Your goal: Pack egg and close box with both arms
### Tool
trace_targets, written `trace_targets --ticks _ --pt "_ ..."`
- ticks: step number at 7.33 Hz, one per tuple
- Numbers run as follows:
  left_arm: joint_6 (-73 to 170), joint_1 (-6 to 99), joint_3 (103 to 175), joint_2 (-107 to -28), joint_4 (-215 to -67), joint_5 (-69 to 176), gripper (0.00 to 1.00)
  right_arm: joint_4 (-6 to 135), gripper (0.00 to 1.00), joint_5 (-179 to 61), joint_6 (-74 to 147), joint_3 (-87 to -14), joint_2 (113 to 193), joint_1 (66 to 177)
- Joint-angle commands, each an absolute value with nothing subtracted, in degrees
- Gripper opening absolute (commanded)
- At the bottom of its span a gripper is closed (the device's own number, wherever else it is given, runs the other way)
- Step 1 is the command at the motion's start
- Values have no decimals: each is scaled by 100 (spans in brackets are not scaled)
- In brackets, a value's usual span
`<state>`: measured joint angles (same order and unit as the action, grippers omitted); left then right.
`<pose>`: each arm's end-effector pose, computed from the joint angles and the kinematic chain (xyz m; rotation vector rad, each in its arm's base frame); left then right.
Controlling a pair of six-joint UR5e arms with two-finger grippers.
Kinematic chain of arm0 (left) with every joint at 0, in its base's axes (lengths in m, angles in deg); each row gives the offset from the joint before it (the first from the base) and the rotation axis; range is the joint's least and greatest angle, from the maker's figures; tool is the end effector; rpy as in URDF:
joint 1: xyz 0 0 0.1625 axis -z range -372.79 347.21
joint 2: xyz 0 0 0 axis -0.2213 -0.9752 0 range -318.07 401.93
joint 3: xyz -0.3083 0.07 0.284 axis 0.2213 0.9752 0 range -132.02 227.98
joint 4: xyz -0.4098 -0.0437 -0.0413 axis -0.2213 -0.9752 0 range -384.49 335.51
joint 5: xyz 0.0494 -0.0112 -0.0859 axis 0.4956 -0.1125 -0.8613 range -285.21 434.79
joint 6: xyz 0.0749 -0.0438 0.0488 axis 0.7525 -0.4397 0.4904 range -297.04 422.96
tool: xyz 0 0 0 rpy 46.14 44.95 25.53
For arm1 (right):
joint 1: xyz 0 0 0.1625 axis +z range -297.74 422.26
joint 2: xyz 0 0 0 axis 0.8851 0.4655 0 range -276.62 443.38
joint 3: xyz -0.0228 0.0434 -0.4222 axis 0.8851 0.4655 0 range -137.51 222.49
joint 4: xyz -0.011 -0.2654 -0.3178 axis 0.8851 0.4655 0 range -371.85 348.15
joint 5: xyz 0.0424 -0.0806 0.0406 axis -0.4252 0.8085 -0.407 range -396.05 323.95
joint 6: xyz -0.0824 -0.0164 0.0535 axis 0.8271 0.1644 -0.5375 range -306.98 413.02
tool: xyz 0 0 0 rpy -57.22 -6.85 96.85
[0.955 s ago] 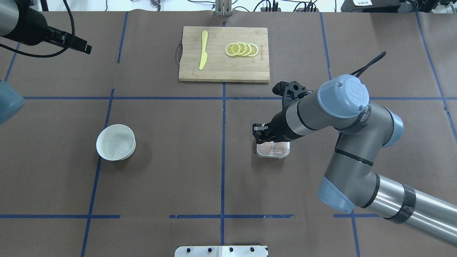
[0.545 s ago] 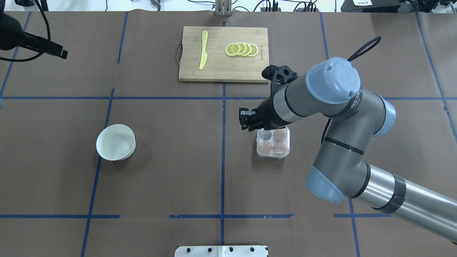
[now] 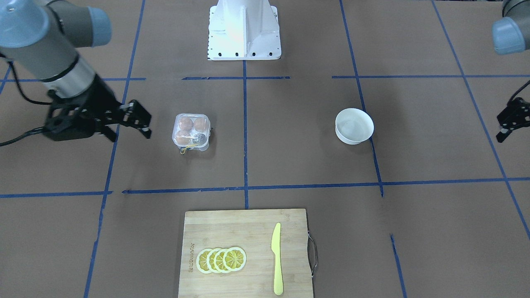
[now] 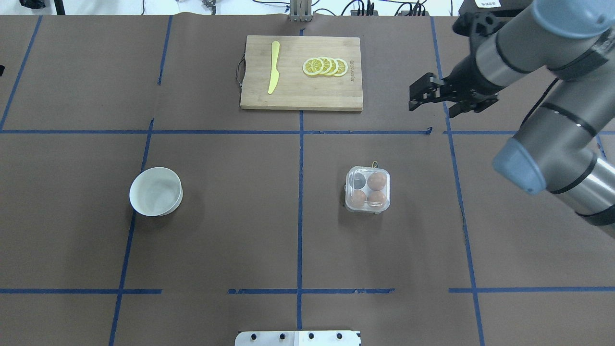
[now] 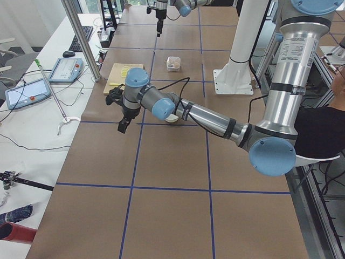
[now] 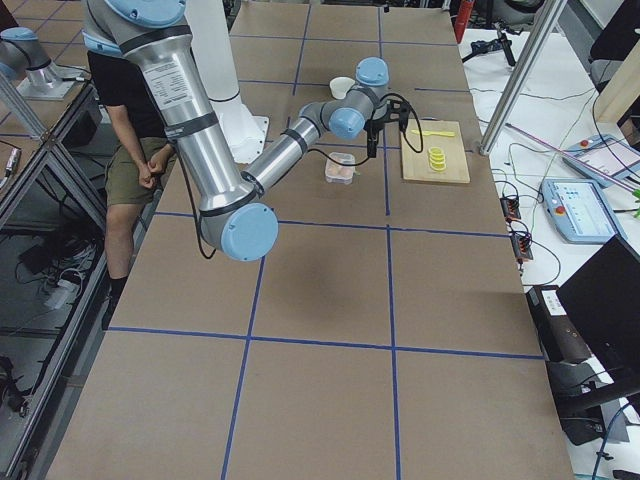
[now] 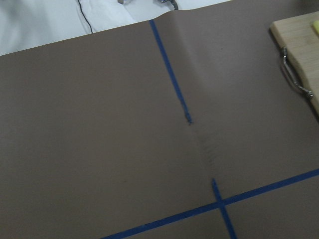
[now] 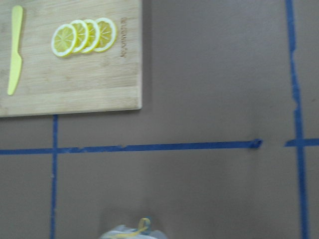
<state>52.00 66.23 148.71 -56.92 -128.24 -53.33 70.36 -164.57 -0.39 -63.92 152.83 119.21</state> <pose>0.0364 -0.5646 0.4616 0.4266 0.7410 0.1939 -0.2611 -0.5318 0.3098 0.1102 -0.9756 0.0639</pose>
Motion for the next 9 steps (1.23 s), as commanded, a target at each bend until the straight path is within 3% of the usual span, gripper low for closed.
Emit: trace_targets --ticks 1,4,5,9 --pt "6492 7245 14704 -5677 -12006 -5397 100 7671 100 -16972 2890 -6238 16315 13348" --pt "7830 7615 14518 -5607 -11390 -5379 100 8394 100 -17376 5289 -5438 16932 14880" --pt "8147 7912 14536 -5024 -11588 -5466 100 8308 100 -17429 5284 -5489 17169 15005" --pt "7728 7906 13895 -4956 -12196 -5194 100 8316 100 -17131 5258 -5113 17303 15006"
